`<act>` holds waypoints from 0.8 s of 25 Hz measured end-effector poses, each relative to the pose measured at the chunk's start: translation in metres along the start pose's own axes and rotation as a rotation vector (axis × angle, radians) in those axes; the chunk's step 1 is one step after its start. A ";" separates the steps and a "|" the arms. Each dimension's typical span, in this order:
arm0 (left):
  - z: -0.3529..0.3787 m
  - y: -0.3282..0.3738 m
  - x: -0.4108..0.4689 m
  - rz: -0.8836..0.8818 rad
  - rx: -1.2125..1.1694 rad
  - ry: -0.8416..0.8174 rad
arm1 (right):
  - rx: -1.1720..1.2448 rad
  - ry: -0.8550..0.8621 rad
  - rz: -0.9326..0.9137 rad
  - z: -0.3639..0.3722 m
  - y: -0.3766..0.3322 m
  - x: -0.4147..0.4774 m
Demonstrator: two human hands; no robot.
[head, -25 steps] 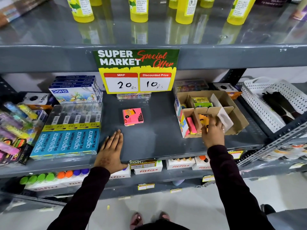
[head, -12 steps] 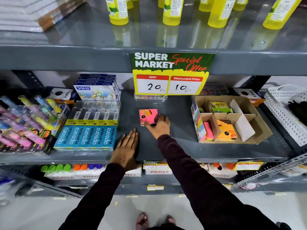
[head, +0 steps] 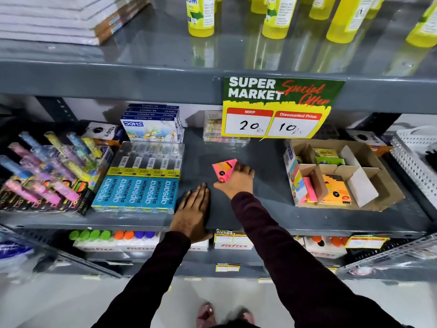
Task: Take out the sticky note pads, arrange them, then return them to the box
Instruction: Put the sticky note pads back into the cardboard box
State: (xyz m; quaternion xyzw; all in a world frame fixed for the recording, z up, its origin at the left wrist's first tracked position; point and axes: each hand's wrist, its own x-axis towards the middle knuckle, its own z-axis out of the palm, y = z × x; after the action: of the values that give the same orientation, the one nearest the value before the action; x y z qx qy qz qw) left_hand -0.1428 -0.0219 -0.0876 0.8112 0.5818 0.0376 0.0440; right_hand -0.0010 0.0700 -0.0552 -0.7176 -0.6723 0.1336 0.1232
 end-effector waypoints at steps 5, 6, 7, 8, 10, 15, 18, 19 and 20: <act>0.003 0.000 0.000 0.009 0.044 -0.005 | 0.158 0.372 -0.002 -0.045 0.035 -0.043; 0.003 0.000 0.000 0.014 0.042 -0.005 | 0.222 0.471 0.043 -0.060 0.051 -0.051; 0.003 0.000 -0.001 0.016 0.040 -0.002 | 0.273 0.552 0.101 -0.075 0.069 -0.057; 0.004 -0.001 -0.001 0.014 0.038 -0.001 | 0.307 0.616 0.174 -0.091 0.089 -0.062; 0.003 -0.001 0.000 0.007 0.025 0.005 | 0.324 0.677 0.352 -0.120 0.131 -0.065; 0.005 -0.002 0.001 0.012 0.026 -0.011 | 0.448 0.424 0.557 -0.130 0.193 -0.040; 0.006 -0.002 0.001 -0.001 0.015 -0.005 | 0.607 0.404 0.518 -0.114 0.193 -0.038; 0.007 -0.002 0.001 0.005 0.014 0.006 | 0.642 0.419 0.500 -0.109 0.194 -0.038; 0.007 -0.002 0.001 0.005 0.008 0.004 | 0.634 0.413 0.496 -0.105 0.196 -0.040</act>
State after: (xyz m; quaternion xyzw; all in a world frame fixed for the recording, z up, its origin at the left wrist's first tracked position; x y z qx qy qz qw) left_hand -0.1441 -0.0208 -0.0949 0.8129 0.5799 0.0369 0.0394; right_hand 0.2167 0.0176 -0.0257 -0.7955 -0.3670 0.2127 0.4327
